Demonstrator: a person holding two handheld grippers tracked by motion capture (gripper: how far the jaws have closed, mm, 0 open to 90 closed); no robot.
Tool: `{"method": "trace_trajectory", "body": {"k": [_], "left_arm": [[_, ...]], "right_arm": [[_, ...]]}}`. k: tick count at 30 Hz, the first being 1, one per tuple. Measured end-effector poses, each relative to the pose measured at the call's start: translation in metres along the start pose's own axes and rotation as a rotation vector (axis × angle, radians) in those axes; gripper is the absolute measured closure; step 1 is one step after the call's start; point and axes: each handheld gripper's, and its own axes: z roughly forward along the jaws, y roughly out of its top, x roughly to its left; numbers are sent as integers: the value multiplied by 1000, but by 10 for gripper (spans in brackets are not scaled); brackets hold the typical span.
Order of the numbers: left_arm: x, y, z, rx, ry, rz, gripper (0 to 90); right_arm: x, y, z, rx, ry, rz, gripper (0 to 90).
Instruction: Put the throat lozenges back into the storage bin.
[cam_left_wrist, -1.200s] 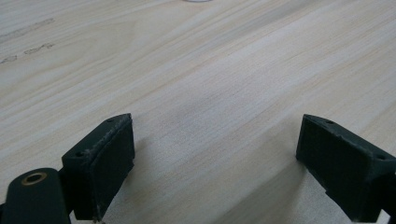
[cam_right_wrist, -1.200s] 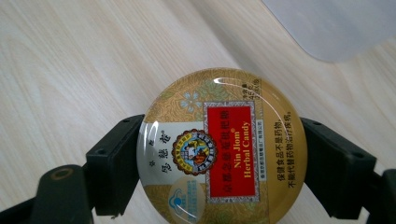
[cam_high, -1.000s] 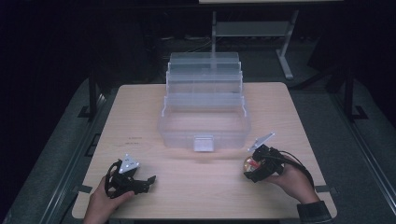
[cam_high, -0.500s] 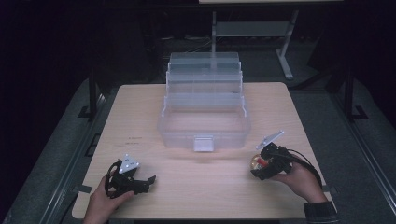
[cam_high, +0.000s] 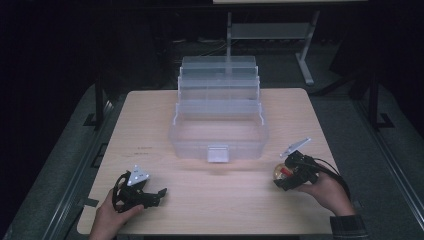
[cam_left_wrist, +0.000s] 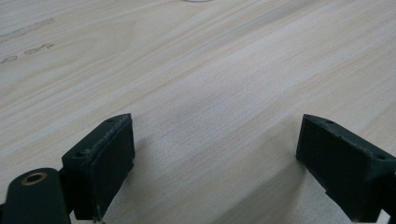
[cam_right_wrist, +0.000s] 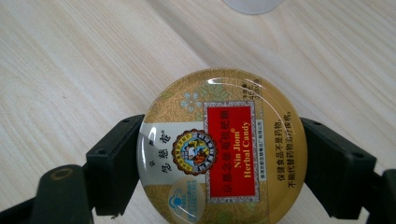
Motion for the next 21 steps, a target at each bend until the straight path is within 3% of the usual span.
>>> {"method": "trace_trajectory", "body": {"k": [10,21], "left_arm": [[0,0,0,1,0,0,106],[0,0,0,1,1,2,106]], "right_arm": [[-9,2,-9,-8,-13,15,198],[-14,15,-21,-25,-30,8,198]]}}
